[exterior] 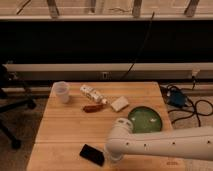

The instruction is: Push the eraser across the table

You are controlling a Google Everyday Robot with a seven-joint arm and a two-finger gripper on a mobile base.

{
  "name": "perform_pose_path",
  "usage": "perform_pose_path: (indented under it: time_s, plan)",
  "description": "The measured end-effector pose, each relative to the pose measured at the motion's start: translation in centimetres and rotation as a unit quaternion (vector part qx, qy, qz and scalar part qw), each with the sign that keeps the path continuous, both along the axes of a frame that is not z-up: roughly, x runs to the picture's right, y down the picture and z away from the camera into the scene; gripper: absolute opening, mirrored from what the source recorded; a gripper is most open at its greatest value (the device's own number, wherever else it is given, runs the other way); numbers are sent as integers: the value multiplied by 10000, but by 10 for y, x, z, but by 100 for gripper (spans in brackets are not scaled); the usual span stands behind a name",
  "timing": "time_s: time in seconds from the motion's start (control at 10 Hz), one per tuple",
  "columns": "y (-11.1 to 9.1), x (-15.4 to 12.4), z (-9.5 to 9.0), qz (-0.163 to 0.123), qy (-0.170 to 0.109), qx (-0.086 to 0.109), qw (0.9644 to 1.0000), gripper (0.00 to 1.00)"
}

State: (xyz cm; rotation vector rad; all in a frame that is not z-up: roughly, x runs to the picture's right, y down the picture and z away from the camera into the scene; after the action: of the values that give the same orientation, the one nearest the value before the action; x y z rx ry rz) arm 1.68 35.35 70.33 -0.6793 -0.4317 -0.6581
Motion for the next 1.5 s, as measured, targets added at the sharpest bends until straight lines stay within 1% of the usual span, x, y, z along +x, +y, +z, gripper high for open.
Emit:
perform_pose_path:
  time_s: [0.4,0.7,0.9,1.2,1.3,1.4,1.5]
  plan:
    - [5,-12,4,-150,-183,-65,9997,0]
    - [6,-24,12,-264,-350,-113,9990,0]
    - [6,-34,16,-337,-474,-116,9982,0]
    - [5,-33,16,-331,-467,-111,9983,0]
    - [4,-36,17,-346,-507,-105,9981,0]
    - [1,-42,19,-368,-596,-84,9975,0]
    - [-4,-55,22,-403,-724,-39,9966,0]
